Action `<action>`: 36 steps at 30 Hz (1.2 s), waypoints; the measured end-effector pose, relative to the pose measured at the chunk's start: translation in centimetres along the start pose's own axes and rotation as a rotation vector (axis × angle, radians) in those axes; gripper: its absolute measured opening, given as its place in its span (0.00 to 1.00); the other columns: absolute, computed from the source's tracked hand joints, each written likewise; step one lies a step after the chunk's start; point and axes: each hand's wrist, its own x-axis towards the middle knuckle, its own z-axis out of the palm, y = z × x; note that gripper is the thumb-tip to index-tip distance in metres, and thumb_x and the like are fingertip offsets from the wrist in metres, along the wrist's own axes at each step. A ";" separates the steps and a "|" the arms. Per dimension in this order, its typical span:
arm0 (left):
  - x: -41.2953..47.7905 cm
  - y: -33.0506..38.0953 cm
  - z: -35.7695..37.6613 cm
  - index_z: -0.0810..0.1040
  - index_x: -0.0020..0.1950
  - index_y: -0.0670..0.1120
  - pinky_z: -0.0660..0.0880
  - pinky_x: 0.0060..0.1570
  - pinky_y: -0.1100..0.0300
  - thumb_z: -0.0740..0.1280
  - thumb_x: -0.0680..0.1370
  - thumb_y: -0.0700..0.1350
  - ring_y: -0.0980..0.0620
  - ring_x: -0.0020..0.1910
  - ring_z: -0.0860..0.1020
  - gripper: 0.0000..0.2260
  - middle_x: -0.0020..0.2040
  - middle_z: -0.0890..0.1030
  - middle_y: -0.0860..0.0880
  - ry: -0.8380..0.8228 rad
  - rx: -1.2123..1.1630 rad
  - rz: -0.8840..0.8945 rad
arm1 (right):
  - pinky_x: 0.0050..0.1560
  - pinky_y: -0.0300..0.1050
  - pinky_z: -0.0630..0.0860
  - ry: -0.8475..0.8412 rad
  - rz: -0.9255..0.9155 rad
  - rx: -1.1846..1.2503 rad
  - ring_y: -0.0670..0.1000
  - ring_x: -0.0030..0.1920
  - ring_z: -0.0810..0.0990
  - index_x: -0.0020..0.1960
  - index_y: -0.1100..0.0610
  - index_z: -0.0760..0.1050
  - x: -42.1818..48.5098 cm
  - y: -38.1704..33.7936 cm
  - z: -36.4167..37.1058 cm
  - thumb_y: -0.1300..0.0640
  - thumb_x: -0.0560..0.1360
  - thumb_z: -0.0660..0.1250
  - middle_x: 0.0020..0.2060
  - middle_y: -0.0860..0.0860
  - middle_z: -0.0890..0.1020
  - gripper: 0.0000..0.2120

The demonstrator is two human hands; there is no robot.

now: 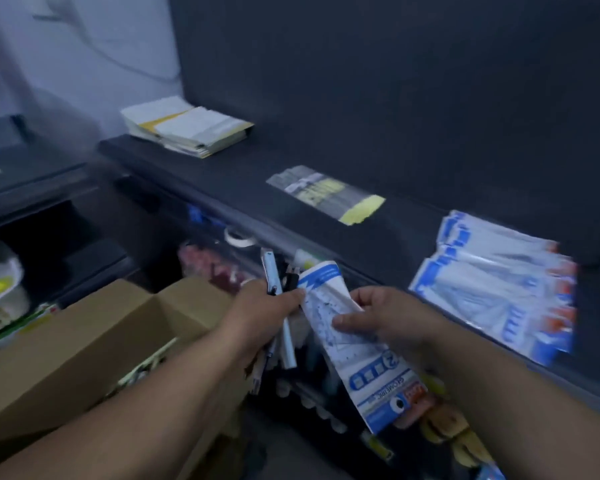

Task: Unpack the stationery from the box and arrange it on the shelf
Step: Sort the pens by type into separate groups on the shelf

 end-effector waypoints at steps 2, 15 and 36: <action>0.0 2.2 4.1 0.79 0.42 0.38 0.74 0.38 0.58 0.71 0.74 0.48 0.48 0.35 0.78 0.13 0.39 0.82 0.40 -0.018 0.021 0.020 | 0.44 0.50 0.81 0.026 0.003 0.067 0.58 0.42 0.83 0.52 0.60 0.80 -1.7 1.3 -4.1 0.63 0.72 0.73 0.45 0.60 0.85 0.09; 1.5 9.5 24.4 0.70 0.38 0.42 0.67 0.33 0.57 0.67 0.77 0.48 0.47 0.30 0.69 0.12 0.32 0.69 0.45 -0.038 0.178 0.046 | 0.46 0.45 0.81 0.285 0.002 -0.103 0.50 0.42 0.85 0.52 0.54 0.81 -8.3 9.2 -24.9 0.57 0.71 0.75 0.42 0.49 0.86 0.10; 9.6 9.6 21.8 0.70 0.44 0.49 0.71 0.36 0.60 0.67 0.75 0.52 0.51 0.40 0.75 0.09 0.41 0.75 0.51 -0.403 0.956 0.300 | 0.51 0.42 0.70 0.396 0.001 -0.849 0.53 0.58 0.75 0.62 0.50 0.73 -1.4 6.1 -21.9 0.53 0.77 0.65 0.58 0.50 0.78 0.14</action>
